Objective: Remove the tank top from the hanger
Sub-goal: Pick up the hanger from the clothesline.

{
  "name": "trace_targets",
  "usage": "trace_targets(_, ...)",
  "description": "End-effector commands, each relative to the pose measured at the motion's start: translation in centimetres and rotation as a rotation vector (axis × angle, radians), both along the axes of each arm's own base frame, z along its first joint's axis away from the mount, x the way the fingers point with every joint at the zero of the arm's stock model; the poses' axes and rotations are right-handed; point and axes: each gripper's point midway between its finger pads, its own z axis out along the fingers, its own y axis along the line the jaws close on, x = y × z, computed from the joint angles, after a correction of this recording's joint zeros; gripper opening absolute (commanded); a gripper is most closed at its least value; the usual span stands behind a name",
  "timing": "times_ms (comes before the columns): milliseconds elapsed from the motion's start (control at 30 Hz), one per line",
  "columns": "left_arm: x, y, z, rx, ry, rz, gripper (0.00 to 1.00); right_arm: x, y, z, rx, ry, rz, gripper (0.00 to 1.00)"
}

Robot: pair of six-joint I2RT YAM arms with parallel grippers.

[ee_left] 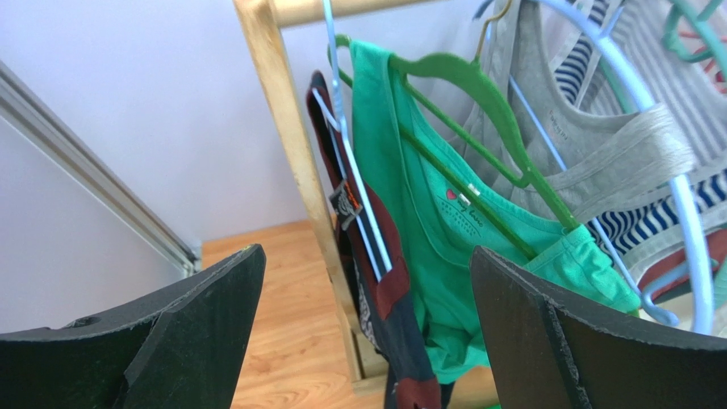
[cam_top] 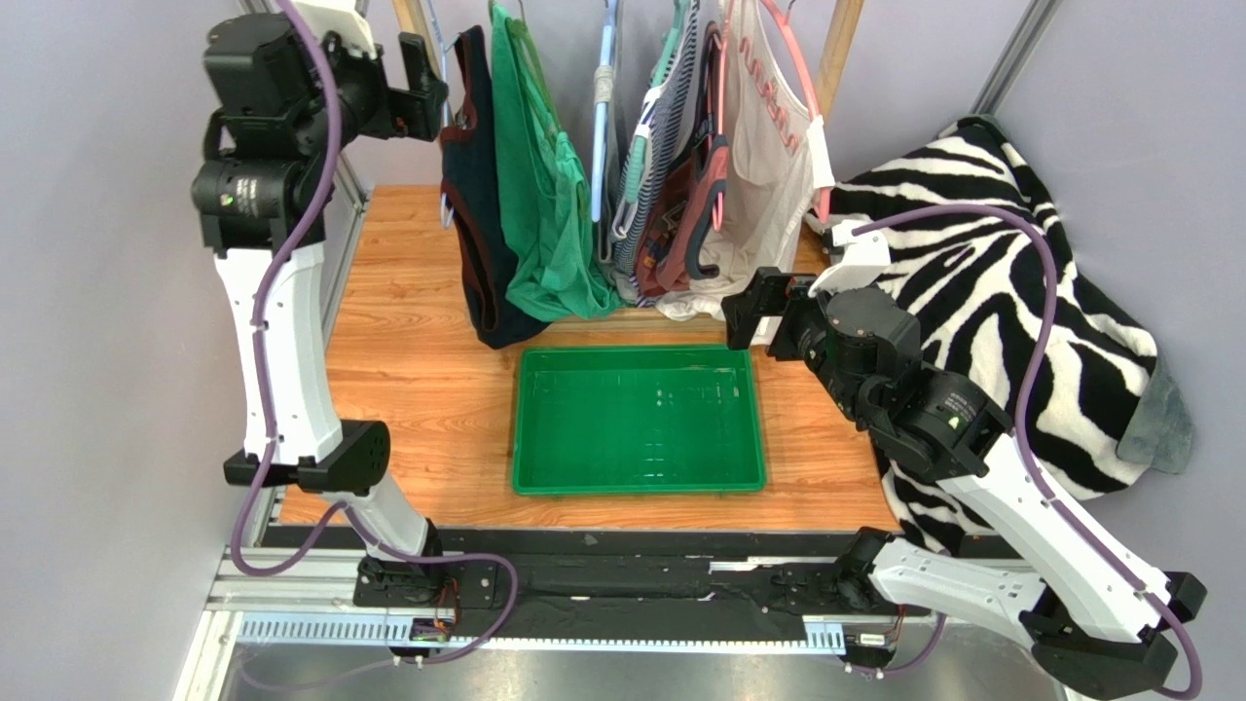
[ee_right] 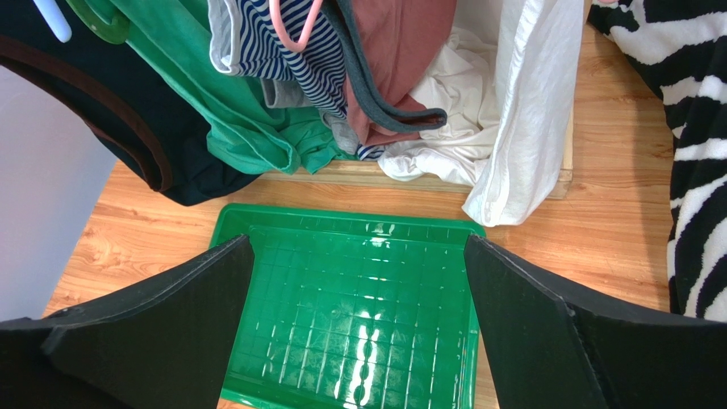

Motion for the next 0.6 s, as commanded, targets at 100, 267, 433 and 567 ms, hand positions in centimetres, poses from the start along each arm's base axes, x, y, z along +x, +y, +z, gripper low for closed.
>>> trace_targets(100,4.8,-0.2,-2.6,-0.073,0.048,0.072,0.99,0.0,0.1,0.3,0.007,-0.024,-0.031,1.0)
trace_targets(267,7.0,-0.5,-4.1,-0.088,0.073,0.073,0.98,0.0,0.4,-0.3,0.003,-0.022,-0.023,1.0)
trace_targets(433,8.2,-0.5,-5.9,-0.095,0.115,0.081,0.84,0.1,0.5,-0.7,0.008,-0.017,-0.022,1.0)
trace_targets(567,8.5,-1.4,-7.4,-0.106,0.157,0.053,0.53,-0.2,0.3,-1.0,0.021,-0.017,-0.022,1.0)
